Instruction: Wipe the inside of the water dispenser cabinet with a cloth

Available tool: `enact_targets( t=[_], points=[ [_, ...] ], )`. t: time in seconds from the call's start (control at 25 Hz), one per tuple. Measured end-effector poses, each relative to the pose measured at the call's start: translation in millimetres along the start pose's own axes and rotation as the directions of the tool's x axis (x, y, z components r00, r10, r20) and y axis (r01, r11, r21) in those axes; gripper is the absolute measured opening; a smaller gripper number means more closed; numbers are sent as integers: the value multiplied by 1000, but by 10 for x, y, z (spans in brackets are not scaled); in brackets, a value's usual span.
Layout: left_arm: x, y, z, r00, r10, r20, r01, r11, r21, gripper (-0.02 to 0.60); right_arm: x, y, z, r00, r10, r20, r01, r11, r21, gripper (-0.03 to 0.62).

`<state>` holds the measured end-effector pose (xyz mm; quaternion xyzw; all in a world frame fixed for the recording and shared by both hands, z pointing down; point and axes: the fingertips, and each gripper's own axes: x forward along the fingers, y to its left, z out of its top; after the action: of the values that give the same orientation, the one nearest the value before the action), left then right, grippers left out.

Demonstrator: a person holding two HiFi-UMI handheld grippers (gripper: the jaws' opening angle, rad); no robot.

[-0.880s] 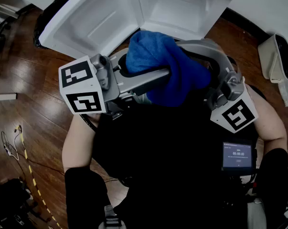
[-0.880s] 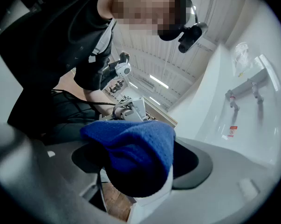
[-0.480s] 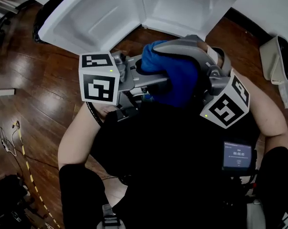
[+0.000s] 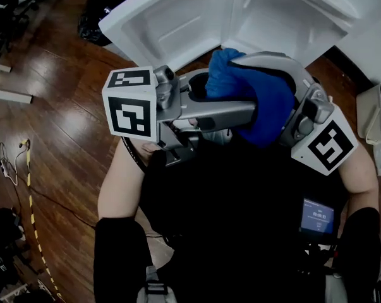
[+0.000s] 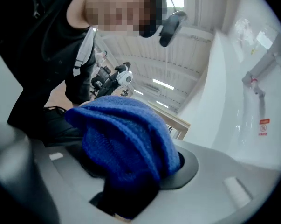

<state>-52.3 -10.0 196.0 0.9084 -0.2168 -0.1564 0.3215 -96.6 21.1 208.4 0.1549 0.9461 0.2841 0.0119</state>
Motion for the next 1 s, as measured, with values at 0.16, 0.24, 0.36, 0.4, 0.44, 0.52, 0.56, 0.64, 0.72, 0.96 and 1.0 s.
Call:
enact_targets(
  t=[0.16, 0.24, 0.36, 0.4, 0.44, 0.52, 0.56, 0.64, 0.72, 0.96, 1.0],
  points=[
    [-508, -132, 490, 979, 79, 190, -106, 986, 132, 337, 19, -603, 129, 992, -110, 69, 94, 976, 196, 244],
    [-1024, -15, 804, 888, 310, 338, -411, 866, 285, 334, 30, -929, 88, 979, -197, 49, 174, 939, 297, 242],
    [-1987, 164, 1173, 591, 584, 557, -807, 449, 385, 211, 142, -1447, -39, 946, -325, 0, 299, 871, 389, 249],
    [-2215, 240, 1219, 520, 631, 575, -852, 336, 402, 210, 191, -1607, -101, 934, -355, -33, 337, 847, 411, 252],
    [-2361, 358, 1225, 481, 673, 561, -865, 261, 428, 219, 242, -1757, -164, 923, -379, -70, 371, 824, 429, 255],
    [-2446, 704, 1162, 477, 740, 474, -837, 217, 502, 332, 348, -2029, -267, 898, -419, -136, 433, 787, 439, 256],
    [-2431, 898, 1120, 486, 767, 419, -817, 228, 530, 349, 401, -2144, -303, 882, -440, -171, 469, 774, 425, 256],
    [-2397, 1230, 1064, 481, 812, 332, -799, 249, 548, 365, 525, -2302, -370, 849, -470, -241, 528, 756, 386, 256],
    [-2376, 1398, 1055, 478, 825, 302, -798, 265, 541, 353, 670, -2387, -461, 825, -476, -305, 561, 755, 340, 258],
    [-2048, 1005, 819, 487, 824, 288, -792, 278, 544, 202, 895, -2260, -579, 820, -354, -450, 518, 794, 318, 259],
    [-1935, 945, 736, 487, 830, 272, -784, 278, 555, 202, 878, -2186, -544, 827, -335, -451, 501, 802, 324, 259]
  ],
)
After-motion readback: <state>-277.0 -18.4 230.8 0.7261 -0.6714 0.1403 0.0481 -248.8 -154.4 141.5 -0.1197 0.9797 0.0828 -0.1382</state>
